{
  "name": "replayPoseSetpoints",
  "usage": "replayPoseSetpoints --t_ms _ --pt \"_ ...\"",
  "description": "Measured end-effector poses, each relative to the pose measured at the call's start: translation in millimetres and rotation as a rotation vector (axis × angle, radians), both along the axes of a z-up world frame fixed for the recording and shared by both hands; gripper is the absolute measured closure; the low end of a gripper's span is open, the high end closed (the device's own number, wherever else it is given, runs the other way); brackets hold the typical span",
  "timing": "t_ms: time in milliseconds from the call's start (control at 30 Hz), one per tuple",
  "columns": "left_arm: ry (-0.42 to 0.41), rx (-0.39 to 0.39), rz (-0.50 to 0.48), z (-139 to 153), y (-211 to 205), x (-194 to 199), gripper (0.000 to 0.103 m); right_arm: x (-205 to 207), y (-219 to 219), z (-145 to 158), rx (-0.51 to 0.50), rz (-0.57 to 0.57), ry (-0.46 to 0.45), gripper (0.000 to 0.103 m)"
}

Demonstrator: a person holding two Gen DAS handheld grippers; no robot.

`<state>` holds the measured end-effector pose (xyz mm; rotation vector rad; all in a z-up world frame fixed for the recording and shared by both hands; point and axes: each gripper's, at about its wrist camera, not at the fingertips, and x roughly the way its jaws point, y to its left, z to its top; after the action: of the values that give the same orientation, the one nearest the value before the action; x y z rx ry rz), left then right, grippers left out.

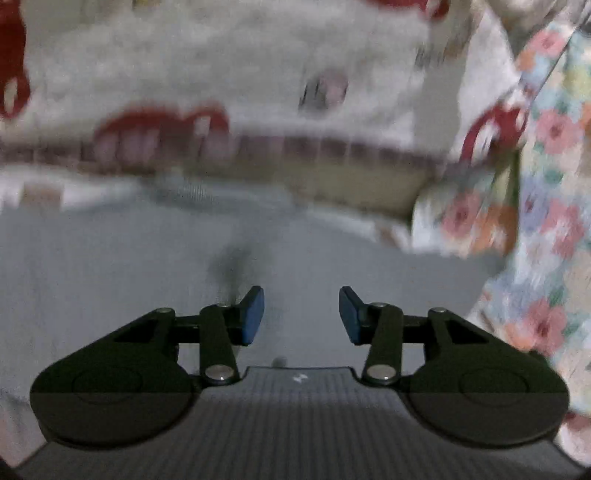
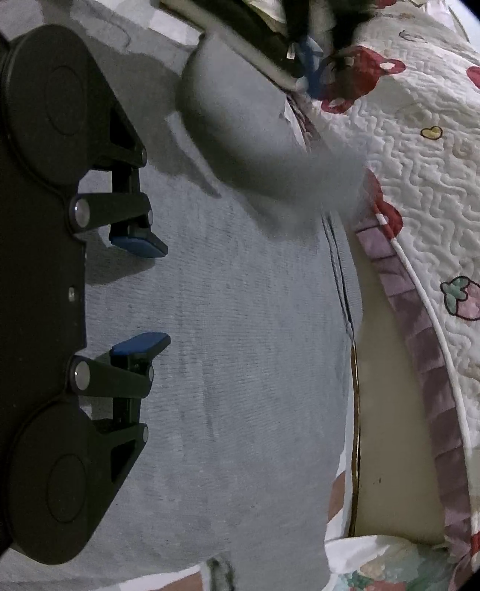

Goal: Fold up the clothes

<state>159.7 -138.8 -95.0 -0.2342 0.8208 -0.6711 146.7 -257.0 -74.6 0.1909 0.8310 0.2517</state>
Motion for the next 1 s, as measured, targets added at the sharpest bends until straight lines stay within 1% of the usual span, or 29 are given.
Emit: replayPoseSetpoints --t_ms 67,167,233,333,367,433,467,533,567,600,633,733,767,833,900,933,967,1000 --pt "-0.029 0.049 -0.007 -12.3 9.6 -13.5 0.059 -0.5 -2.8 -0.3 0.020 -0.002 0.002 0.051" --pt "-0.117 0.128 0.078 -19.8 43.6 -29.4 0.059 -1.4 -7.1 -0.7 0.049 -0.006 0.006 0.051" --pt "-0.161 0.146 0.174 -26.1 68.5 -38.6 0.055 0.4 -9.3 -0.5 0.078 -0.015 0.015 0.051" --pt "-0.179 0.185 0.357 -34.6 111.2 -38.2 0.055 9.5 -4.9 3.5 0.143 -0.026 0.034 0.051" --pt "-0.164 0.192 0.405 -38.0 124.3 -36.8 0.055 12.7 -1.9 5.5 0.162 -0.024 0.036 0.051" --pt "-0.127 0.203 0.498 -45.1 150.2 -33.7 0.056 22.5 12.2 14.2 0.175 0.008 0.011 0.051" --pt "-0.100 0.194 0.505 -48.5 158.4 -31.1 0.056 30.0 22.2 20.0 0.166 0.029 -0.007 0.051" --pt "-0.045 0.171 0.509 -55.2 173.2 -25.5 0.056 49.5 44.1 28.9 0.132 0.060 -0.034 0.046" --pt "-0.045 0.192 0.497 -55.6 174.5 -25.0 0.056 60.6 56.4 30.9 0.097 0.060 -0.047 0.038" --pt "-0.050 0.218 0.483 -55.4 174.8 -25.0 0.057 72.9 69.8 30.7 0.061 0.071 -0.054 0.034" --pt "-0.056 0.241 0.476 -55.1 174.4 -25.0 0.057 85.5 83.3 29.8 0.027 0.088 -0.059 0.034" --pt "-0.052 0.231 0.460 -54.7 174.5 -25.9 0.057 115.9 113.8 21.4 -0.055 0.121 -0.069 0.034" --pt "-0.054 0.230 0.459 -54.0 174.1 -26.2 0.057 124.6 122.6 14.5 -0.093 0.110 -0.058 0.034" --pt "-0.063 0.245 0.457 -53.8 168.6 -23.9 0.056 137.9 132.9 -2.5 -0.152 0.033 -0.013 0.031" --pt "-0.071 0.266 0.467 -54.2 166.2 -24.4 0.054 141.8 137.1 -6.5 -0.186 0.027 -0.029 0.030" --pt "-0.070 0.269 0.472 -54.4 166.1 -23.9 0.054 143.0 138.8 -7.3 -0.202 0.031 -0.042 0.031" --pt "-0.069 0.272 0.477 -54.7 165.9 -23.4 0.054 144.2 140.4 -8.2 -0.217 0.035 -0.056 0.050" --pt "-0.068 0.275 0.481 -54.9 165.8 -22.9 0.054 144.9 137.0 -5.2 -0.213 0.041 -0.070 0.090"
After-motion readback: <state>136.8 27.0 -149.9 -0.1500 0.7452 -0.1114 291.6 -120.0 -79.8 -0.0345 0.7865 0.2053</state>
